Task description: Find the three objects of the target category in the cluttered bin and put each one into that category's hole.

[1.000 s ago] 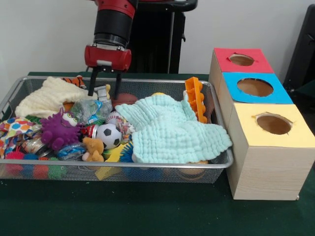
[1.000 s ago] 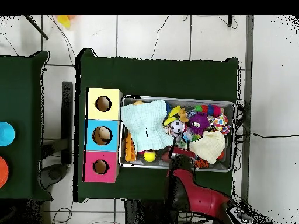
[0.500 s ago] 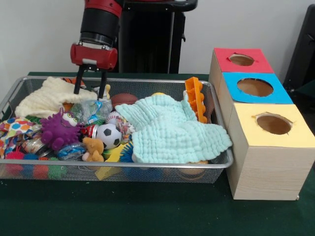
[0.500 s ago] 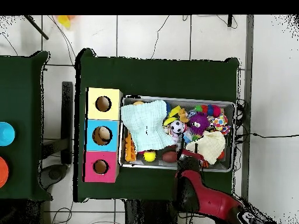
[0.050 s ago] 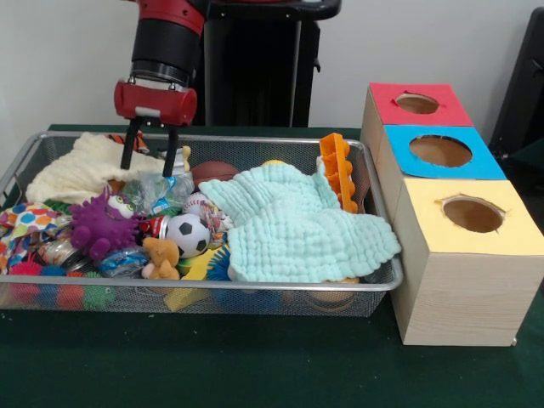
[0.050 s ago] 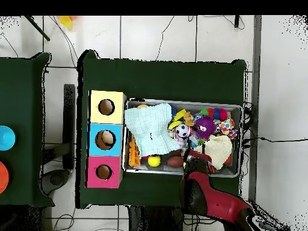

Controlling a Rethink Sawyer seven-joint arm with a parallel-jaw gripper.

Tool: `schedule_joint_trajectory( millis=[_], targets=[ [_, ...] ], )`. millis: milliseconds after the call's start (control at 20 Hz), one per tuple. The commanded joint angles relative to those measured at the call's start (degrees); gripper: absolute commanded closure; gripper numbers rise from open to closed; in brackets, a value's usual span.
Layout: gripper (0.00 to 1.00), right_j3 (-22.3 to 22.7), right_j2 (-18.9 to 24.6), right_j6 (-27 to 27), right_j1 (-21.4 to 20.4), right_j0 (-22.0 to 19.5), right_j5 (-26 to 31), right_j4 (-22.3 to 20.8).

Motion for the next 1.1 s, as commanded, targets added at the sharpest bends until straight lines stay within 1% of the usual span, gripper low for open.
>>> schedule_joint_trajectory(
  millis=[50, 300, 500, 700, 1100],
  targets=[
    [0.00, -7.9, 6.9, 10.2, 2.7, 0.2, 2.3, -0.3],
    [0.00, -6.2, 8.5, 11.3, 0.7, -0.4, 3.7, -0.9],
    [0.00, -5.6, 9.4, 11.6, 0.2, -0.7, 3.9, -0.7],
    [0.00, -6.5, 9.9, 11.5, 1.7, -0.7, 3.1, -0.6],
    [0.00, -8.1, 8.9, 10.6, 4.2, 0.2, 0.8, 0.7]
  ],
)
